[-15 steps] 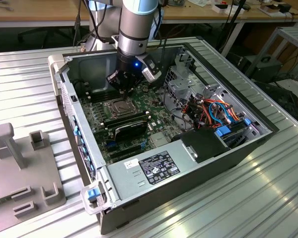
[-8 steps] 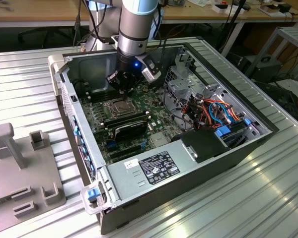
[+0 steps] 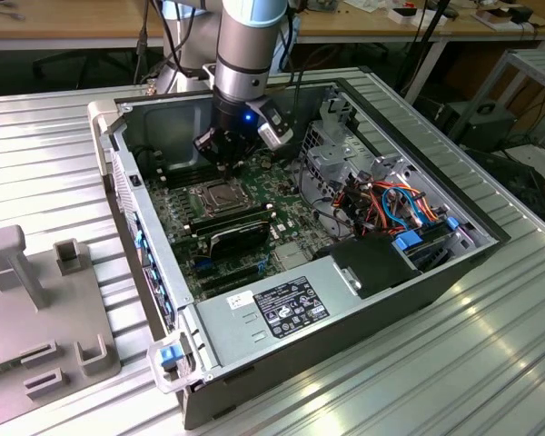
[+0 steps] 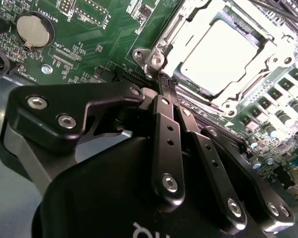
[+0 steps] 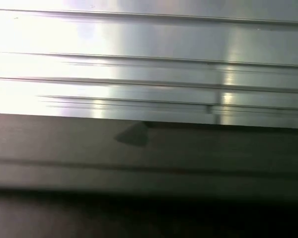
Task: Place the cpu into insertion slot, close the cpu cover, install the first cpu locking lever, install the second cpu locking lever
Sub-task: 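Install the first cpu locking lever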
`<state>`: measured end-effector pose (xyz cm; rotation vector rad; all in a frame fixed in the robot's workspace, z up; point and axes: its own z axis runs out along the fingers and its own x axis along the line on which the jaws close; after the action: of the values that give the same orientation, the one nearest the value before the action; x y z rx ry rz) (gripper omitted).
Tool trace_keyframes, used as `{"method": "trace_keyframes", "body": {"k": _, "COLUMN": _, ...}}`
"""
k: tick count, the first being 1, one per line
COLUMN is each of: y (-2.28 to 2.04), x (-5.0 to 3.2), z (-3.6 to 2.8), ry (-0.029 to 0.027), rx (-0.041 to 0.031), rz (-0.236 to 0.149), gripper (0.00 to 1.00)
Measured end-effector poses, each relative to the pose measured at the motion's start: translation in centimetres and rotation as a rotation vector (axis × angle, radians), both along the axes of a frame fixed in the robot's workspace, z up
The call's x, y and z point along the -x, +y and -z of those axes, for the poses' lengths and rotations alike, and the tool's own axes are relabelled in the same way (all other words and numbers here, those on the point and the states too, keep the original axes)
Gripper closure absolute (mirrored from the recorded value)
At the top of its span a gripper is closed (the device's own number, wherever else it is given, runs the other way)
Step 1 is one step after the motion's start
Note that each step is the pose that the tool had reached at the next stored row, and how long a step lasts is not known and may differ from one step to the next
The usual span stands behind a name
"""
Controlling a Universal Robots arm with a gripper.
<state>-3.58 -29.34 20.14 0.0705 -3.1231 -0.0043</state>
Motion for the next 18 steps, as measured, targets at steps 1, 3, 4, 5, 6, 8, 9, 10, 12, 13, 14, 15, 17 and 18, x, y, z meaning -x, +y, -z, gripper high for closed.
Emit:
{"method": "trace_keyframes", "body": {"k": 1, "y": 0.02, "x": -0.01, "z": -0.07, "ry": -0.0003, "rx": -0.0006, "rz": 0.000, "gripper": 0.89}}
{"method": "trace_keyframes", "body": {"k": 3, "y": 0.01, "x": -0.01, "z": -0.24, "ry": 0.0001, "rx": 0.0001, "rz": 0.000, "gripper": 0.89}}
{"method": "trace_keyframes", "body": {"k": 4, "y": 0.00, "x": 0.00, "z": -0.34, "ry": 0.0002, "rx": 0.0004, "rz": 0.000, "gripper": 0.89}}
{"method": "trace_keyframes", "body": {"k": 5, "y": 0.00, "x": 0.00, "z": -0.46, "ry": 0.0003, "rx": 0.0006, "rz": 0.000, "gripper": 0.89}}
{"method": "trace_keyframes", "body": {"k": 6, "y": 0.00, "x": 0.00, "z": -0.53, "ry": 0.0003, "rx": 0.0005, "rz": 0.000, "gripper": 0.89}}
{"method": "trace_keyframes", "body": {"k": 8, "y": -0.02, "x": 0.00, "z": -0.65, "ry": 0.0004, "rx": 0.0007, "rz": 0.000, "gripper": 0.89}}
{"method": "trace_keyframes", "body": {"k": 9, "y": -0.05, "x": 0.00, "z": -0.75, "ry": 0.0004, "rx": 0.0007, "rz": 0.000, "gripper": 0.89}}
{"method": "trace_keyframes", "body": {"k": 10, "y": -0.08, "x": 0.00, "z": -0.84, "ry": 0.0004, "rx": 0.0007, "rz": 0.000, "gripper": 0.89}}
{"method": "trace_keyframes", "body": {"k": 12, "y": -0.19, "x": 0.00, "z": -1.02, "ry": 0.0003, "rx": 0.0006, "rz": 0.000, "gripper": 0.89}}
{"method": "trace_keyframes", "body": {"k": 13, "y": -0.26, "x": 0.00, "z": -1.10, "ry": 0.0002, "rx": 0.0006, "rz": 0.000, "gripper": 0.89}}
{"method": "trace_keyframes", "body": {"k": 14, "y": -0.35, "x": 0.00, "z": -1.14, "ry": 0.0003, "rx": 0.0007, "rz": 0.000, "gripper": 0.89}}
{"method": "trace_keyframes", "body": {"k": 15, "y": -0.47, "x": 0.00, "z": -1.16, "ry": 0.0003, "rx": 0.0006, "rz": 0.000, "gripper": 0.89}}
{"method": "trace_keyframes", "body": {"k": 17, "y": -0.87, "x": 0.00, "z": -1.17, "ry": 0.0004, "rx": 0.0007, "rz": 0.000, "gripper": 0.89}}
{"method": "trace_keyframes", "body": {"k": 18, "y": -0.92, "x": 0.00, "z": -1.16, "ry": 0.0003, "rx": 0.0005, "rz": 0.001, "gripper": 0.89}}
